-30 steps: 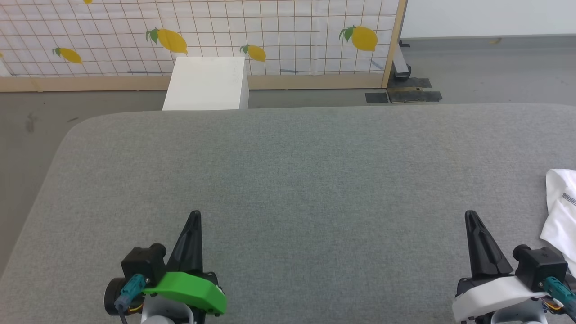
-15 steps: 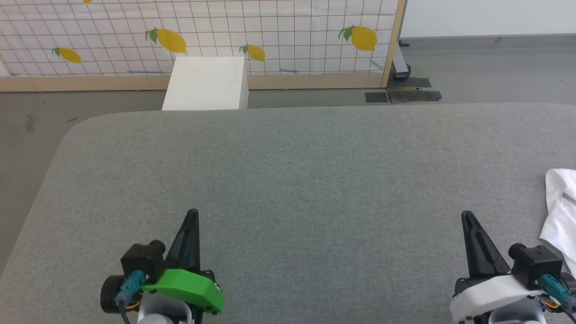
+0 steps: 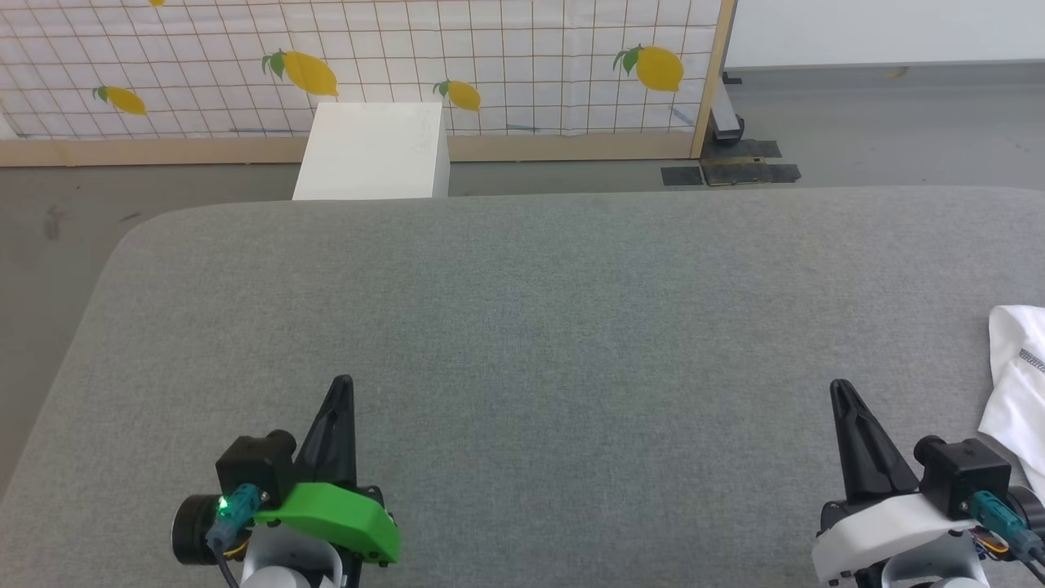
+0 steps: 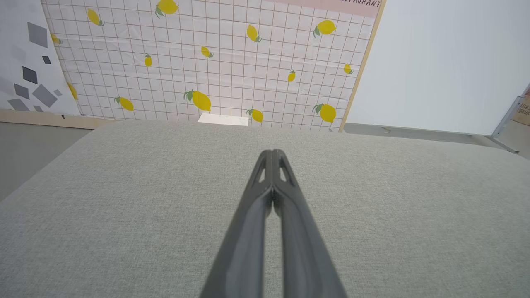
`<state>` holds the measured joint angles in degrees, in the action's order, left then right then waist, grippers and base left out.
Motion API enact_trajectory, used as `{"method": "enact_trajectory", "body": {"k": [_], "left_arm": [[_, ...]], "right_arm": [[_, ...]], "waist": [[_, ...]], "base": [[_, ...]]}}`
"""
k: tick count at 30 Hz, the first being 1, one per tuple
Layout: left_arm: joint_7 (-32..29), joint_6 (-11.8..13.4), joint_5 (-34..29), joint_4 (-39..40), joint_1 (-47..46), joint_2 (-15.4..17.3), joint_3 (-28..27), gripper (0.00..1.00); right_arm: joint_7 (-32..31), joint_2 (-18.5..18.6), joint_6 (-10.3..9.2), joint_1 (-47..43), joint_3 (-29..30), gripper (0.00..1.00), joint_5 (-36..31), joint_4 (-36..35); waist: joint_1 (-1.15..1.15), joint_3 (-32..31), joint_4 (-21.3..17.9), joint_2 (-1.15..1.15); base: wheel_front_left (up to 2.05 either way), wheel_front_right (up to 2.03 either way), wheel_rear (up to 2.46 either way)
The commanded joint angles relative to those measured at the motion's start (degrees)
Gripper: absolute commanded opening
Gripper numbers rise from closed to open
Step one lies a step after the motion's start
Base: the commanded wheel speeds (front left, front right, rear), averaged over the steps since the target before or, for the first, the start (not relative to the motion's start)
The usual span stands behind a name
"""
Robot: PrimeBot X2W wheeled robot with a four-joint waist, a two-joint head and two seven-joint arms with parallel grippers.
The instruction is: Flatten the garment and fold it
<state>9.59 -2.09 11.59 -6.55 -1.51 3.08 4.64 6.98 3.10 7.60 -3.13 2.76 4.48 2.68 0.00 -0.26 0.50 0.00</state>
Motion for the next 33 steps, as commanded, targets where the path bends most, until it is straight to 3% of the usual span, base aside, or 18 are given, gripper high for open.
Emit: {"method": "enact_trajectory", "body": {"k": [1,33], "left_arm": [[-0.4,0.4,-0.9,0.4,0.6,-0.1,-0.3,0.00],[-4.1,1.1,-5.2,2.9,0.9,-0.1,-2.0,0.00]], "right_arm": [[-0.4,-0.1,-0.04,0.9,-0.2,0.00,-0.5,-0.4],[-3.1,-0.1,-0.07,1.8,-1.2,0.00,-2.1,-1.3]], "waist": [[0.00,0.0,0.0,0.00],[0.00,0.1,-0.2,0.00]], "base": [[0.00,0.00,0.00],[0.00,0.00,0.00]]}}
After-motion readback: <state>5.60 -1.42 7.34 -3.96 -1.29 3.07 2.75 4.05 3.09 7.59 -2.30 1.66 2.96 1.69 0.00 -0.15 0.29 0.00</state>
